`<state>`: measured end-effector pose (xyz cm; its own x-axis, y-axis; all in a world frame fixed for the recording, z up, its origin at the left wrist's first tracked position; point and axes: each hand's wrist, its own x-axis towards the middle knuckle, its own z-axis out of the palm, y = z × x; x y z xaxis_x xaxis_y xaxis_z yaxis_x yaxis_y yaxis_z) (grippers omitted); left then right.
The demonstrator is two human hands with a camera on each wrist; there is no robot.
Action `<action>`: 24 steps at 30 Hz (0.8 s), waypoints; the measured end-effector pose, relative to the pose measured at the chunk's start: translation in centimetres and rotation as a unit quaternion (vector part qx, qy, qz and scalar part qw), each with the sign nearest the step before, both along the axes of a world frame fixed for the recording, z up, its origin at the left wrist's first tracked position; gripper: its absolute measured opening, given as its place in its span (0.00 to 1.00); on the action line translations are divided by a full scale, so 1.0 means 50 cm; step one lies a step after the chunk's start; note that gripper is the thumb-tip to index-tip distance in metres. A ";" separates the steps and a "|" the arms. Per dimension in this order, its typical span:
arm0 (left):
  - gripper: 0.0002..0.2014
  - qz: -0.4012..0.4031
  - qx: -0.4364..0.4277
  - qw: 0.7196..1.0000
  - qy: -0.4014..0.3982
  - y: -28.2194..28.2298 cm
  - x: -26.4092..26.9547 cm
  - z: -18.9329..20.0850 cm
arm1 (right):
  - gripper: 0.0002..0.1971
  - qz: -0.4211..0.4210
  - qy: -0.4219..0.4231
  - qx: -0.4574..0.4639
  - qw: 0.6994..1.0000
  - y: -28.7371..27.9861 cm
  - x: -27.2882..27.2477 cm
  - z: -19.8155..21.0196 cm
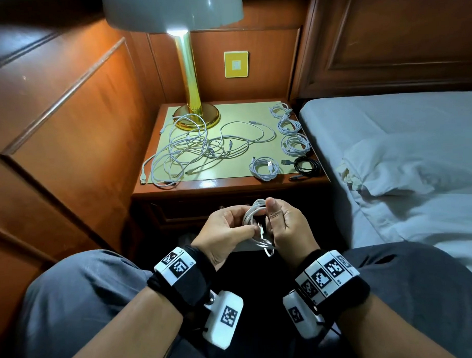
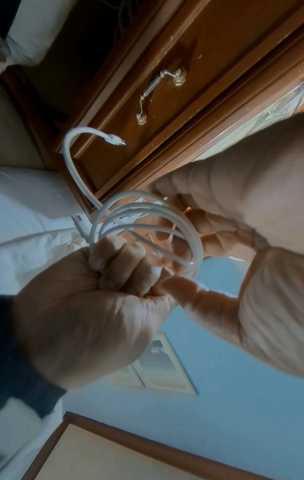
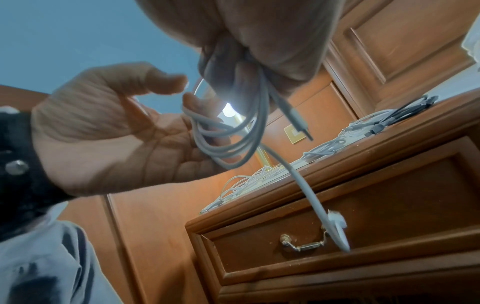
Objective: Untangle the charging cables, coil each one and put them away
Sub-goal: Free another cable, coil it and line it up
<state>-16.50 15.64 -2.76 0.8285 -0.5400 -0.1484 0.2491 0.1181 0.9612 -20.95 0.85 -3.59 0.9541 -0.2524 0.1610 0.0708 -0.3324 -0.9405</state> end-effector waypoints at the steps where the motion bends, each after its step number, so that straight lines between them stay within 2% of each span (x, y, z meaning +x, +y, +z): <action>1: 0.15 -0.004 0.014 1.000 -0.009 -0.002 -0.001 0.002 | 0.17 -0.003 -0.002 -0.021 1.000 -0.001 0.001 0.001; 3: 0.16 -0.002 0.061 0.997 -0.049 -0.005 0.001 0.002 | 0.16 -0.009 -0.011 -0.052 0.999 -0.002 0.003 -0.001; 6: 0.15 0.033 0.149 0.981 -0.121 -0.013 0.001 -0.005 | 0.22 -0.012 -0.024 -0.074 0.997 0.002 0.003 -0.006; 11: 0.13 0.103 0.213 0.953 -0.187 -0.022 -0.002 -0.021 | 0.23 -0.010 -0.029 -0.102 0.994 0.007 0.000 0.001; 16: 0.15 0.133 0.247 0.945 -0.170 -0.016 0.010 -0.019 | 0.23 -0.028 -0.063 -0.148 0.987 -0.007 0.003 -0.001; 18: 0.13 0.143 0.259 0.939 -0.176 -0.010 0.012 -0.010 | 0.19 -0.034 -0.071 -0.173 0.982 -0.015 0.007 -0.006; 21: 0.09 0.100 0.256 0.944 -0.181 0.010 0.021 -0.002 | 0.17 -0.071 -0.073 -0.180 0.978 -0.036 0.017 -0.006; 24: 0.23 0.079 0.227 0.955 -0.174 0.041 0.040 -0.007 | 0.21 -0.187 -0.041 -0.109 0.975 -0.095 0.043 -0.010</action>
